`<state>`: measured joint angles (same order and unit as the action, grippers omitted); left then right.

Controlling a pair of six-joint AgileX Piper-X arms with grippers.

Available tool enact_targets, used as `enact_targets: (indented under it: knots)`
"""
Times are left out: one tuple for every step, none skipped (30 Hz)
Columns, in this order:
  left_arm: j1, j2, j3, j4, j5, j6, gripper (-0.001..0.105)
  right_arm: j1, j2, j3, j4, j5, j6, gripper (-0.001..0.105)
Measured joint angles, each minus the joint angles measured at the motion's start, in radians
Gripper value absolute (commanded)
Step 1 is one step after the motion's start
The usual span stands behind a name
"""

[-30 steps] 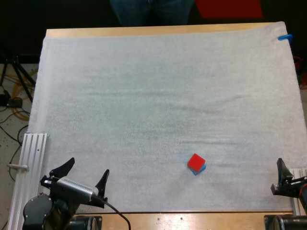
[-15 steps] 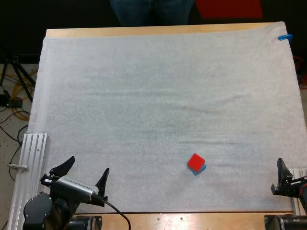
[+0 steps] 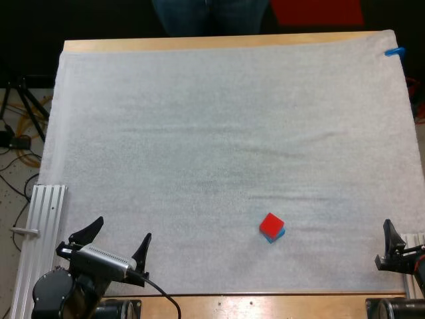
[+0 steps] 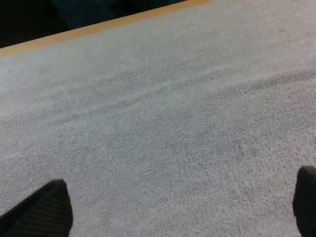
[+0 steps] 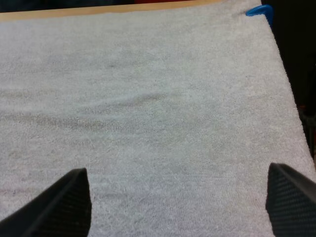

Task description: Stack red cube on blue cube

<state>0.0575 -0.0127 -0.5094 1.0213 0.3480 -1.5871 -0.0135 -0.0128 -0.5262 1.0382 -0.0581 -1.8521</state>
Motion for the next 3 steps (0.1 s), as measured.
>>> enact_targets:
  knots:
    - [0.0, 0.0, 0.0, 0.0, 0.0, 0.0, 0.087, 0.0, 0.0, 0.0, 0.0, 0.0, 0.0, 0.071]
    - [0.0, 0.0, 0.0, 0.0, 0.0, 0.0, 0.087, 0.0, 0.0, 0.0, 0.0, 0.0, 0.0, 0.071]
    - [0.0, 0.0, 0.0, 0.0, 0.0, 0.0, 0.087, 0.0, 0.0, 0.0, 0.0, 0.0, 0.0, 0.071]
